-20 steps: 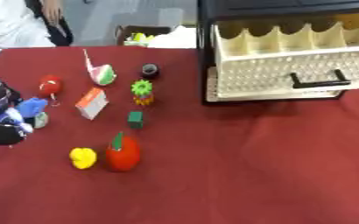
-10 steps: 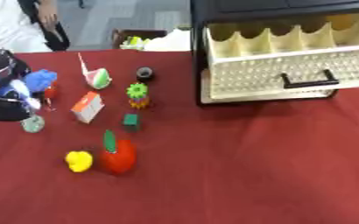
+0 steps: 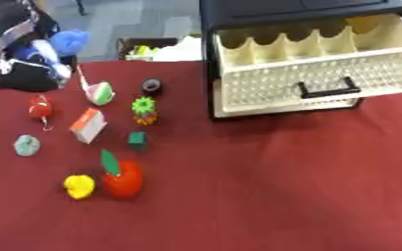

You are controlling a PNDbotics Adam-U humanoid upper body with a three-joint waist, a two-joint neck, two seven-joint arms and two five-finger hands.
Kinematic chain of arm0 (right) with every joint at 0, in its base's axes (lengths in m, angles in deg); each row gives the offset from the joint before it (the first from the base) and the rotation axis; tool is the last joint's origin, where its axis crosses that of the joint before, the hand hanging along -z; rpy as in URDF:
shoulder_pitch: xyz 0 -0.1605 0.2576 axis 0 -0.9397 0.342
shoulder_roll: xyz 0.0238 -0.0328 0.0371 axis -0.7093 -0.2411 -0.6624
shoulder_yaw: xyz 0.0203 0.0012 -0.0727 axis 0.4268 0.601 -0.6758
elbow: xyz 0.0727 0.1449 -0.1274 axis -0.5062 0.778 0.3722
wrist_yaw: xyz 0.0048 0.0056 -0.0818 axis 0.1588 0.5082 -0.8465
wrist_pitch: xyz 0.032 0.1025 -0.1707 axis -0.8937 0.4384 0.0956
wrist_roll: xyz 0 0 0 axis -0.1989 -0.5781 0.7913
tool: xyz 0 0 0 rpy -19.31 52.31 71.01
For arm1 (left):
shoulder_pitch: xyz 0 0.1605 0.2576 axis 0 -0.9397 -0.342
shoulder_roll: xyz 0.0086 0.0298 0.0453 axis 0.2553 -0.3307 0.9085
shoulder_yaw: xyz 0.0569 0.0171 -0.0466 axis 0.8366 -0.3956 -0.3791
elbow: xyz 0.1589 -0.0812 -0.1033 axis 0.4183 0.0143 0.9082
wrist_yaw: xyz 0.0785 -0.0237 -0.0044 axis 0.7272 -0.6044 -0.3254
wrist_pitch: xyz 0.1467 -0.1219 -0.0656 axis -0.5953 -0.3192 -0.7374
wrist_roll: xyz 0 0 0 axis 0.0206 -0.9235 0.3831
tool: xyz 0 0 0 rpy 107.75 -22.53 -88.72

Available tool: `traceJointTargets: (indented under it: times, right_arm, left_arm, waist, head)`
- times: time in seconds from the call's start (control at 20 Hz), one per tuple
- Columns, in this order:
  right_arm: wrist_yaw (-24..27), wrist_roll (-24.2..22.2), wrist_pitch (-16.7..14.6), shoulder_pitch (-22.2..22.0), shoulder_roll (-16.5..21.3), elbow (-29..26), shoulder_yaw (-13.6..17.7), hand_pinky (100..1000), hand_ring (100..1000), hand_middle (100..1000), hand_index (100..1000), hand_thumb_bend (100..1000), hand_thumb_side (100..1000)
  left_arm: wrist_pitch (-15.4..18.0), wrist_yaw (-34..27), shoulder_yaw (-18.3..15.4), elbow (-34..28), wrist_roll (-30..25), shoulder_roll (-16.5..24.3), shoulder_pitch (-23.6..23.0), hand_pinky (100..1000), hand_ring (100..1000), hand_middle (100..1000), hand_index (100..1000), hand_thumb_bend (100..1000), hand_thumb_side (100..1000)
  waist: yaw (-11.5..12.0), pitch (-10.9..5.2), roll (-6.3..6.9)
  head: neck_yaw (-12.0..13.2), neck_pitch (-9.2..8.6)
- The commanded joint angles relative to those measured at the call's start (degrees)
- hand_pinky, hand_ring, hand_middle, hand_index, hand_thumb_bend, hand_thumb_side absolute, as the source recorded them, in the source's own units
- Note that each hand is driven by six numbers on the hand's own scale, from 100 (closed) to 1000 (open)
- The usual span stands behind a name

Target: Pick up objects from table and place into drawer.

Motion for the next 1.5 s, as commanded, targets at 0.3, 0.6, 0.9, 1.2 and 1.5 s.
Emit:
traceJointTargets:
  times: [0.3, 0.6, 0.9, 1.2, 1.5]
  right_arm:
    - [0.92, -0.19, 0.37, 1.7, 0.9, -0.31, 0.36, 530, 607, 589, 735, 100, 494]
    - [1.53, -0.5, 0.59, 3.31, 0.04, -0.31, 0.15, 529, 606, 589, 734, 100, 489]
    - [1.88, -1.65, 1.4, 5.36, -1.7, -0.31, -0.34, 532, 609, 593, 735, 100, 491]
    - [2.45, -2.16, 1.77, 7.43, -3.71, -0.31, -0.78, 532, 607, 592, 735, 100, 486]
    - [3.06, -1.8, 2.17, 8.17, -4.24, -0.31, -0.52, 530, 606, 592, 734, 100, 484]
  left_arm:
    - [3.75, 0.37, -0.41, 5.62, 1.62, -5.43, 7.2, 100, 176, 208, 490, 100, 287]
    - [6.35, 1.42, -0.99, 10.61, 3.52, -10.77, 11.64, 100, 170, 201, 485, 100, 288]
    - [8.45, 3.27, -2.15, 15.07, 6.42, -16.31, 14.81, 100, 164, 196, 481, 100, 289]
    - [9.68, 2.65, -2.16, 17.07, 7.33, -19.56, 16.72, 100, 163, 194, 479, 100, 293]
    - [11.92, 2.82, -1.86, 20.76, 7.58, -21.73, 17.91, 100, 164, 194, 479, 100, 299]
  waist:
    - [-1.26, -1.71, 0.43]
    - [-3.16, -1.54, 1.25]
    - [-4.74, -0.84, 1.82]
    - [-6.1, 0.02, 2.71]
    - [-7.48, 0.38, 3.49]
  head:
    - [0.34, -0.74]
    - [1.83, -1.6]
    - [1.19, -4.1]
    - [-0.47, -5.15]
    - [0.21, -4.82]
